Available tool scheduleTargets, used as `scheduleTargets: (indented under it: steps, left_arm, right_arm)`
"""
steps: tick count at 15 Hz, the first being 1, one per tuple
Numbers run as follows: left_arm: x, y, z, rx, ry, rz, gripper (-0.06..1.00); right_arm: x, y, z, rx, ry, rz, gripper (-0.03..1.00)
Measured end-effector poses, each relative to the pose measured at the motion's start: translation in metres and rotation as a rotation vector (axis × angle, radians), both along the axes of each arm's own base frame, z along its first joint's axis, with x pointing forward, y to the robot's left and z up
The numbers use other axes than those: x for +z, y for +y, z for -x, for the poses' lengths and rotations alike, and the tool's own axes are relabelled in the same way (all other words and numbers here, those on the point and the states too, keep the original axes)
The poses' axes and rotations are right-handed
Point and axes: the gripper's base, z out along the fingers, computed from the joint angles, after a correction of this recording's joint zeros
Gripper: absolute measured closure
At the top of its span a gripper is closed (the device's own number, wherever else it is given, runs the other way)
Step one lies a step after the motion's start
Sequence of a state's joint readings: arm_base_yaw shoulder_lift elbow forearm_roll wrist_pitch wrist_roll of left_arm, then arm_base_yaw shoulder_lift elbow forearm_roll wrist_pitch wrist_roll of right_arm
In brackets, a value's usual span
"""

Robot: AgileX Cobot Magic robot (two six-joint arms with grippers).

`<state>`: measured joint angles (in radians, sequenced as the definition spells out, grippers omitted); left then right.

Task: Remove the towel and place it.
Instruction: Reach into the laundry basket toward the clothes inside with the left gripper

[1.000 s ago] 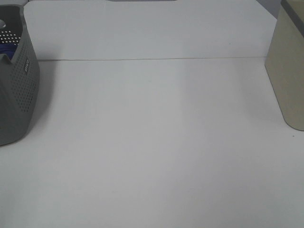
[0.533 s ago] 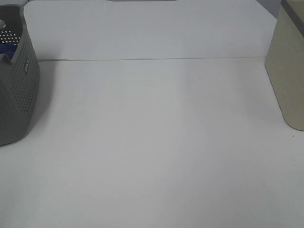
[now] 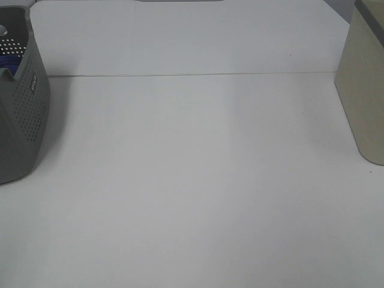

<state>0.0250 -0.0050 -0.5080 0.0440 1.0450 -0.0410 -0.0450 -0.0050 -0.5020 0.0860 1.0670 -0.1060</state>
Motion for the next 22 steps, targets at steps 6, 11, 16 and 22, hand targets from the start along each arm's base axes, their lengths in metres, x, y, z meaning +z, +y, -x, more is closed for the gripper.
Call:
scheduleTargets:
  steps: [6,11,16,22]
  left_arm:
    - [0.000,0.001,0.000,0.006,0.000,-0.009,0.01]
    - [0.031,0.003,0.002,0.019,-0.036,-0.050,-0.04]
    - [0.101,0.008,-0.054,-0.168,0.227,-0.421,-0.04]
    - [0.150,0.027,-0.203,-0.347,0.510,-0.850,-0.04]
  right_arm:
    - [0.000,0.000,0.000,0.000,0.000,0.000,0.18]
    - [0.000,0.000,0.000,0.000,0.000,0.000,0.18]
    - [0.000,0.000,0.000,0.000,0.000,0.000,0.18]
    - [0.000,0.000,0.000,0.000,0.000,0.000,0.18]
